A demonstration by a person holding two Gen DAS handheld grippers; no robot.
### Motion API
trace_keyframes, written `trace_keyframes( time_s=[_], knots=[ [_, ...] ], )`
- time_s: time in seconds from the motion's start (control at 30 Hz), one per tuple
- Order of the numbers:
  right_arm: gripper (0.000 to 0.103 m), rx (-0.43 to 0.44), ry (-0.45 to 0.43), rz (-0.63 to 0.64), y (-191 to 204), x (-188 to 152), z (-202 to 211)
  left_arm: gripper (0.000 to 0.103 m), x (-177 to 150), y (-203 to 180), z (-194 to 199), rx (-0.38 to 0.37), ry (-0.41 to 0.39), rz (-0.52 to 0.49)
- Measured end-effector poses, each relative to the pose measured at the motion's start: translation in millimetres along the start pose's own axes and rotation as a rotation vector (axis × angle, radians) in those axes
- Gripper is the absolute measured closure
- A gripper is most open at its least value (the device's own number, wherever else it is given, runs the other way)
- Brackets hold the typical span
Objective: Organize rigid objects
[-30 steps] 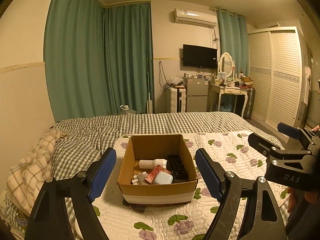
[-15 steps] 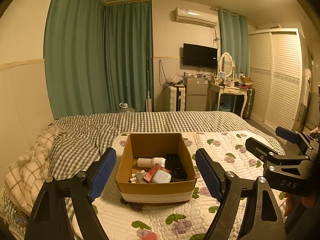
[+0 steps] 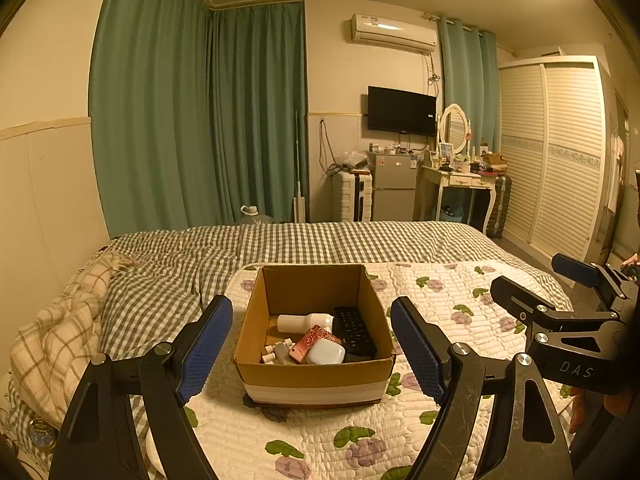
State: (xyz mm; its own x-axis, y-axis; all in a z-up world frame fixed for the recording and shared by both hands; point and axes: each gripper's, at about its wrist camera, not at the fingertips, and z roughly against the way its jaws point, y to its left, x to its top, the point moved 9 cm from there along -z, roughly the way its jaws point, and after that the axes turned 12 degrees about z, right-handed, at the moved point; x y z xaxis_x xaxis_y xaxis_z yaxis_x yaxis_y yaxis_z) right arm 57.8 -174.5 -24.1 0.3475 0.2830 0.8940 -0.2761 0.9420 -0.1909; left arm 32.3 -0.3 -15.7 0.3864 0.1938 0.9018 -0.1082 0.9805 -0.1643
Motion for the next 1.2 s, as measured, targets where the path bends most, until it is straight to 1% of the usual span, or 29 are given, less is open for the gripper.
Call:
trace_keyframes(
  time_s=[1.2],
  knots=[
    [0.000,0.010,0.022,0.004,11.5,-7.9,-3.6,0.019,-4.0,6.2,0.6,0.012,0.013,-0.011]
  ],
)
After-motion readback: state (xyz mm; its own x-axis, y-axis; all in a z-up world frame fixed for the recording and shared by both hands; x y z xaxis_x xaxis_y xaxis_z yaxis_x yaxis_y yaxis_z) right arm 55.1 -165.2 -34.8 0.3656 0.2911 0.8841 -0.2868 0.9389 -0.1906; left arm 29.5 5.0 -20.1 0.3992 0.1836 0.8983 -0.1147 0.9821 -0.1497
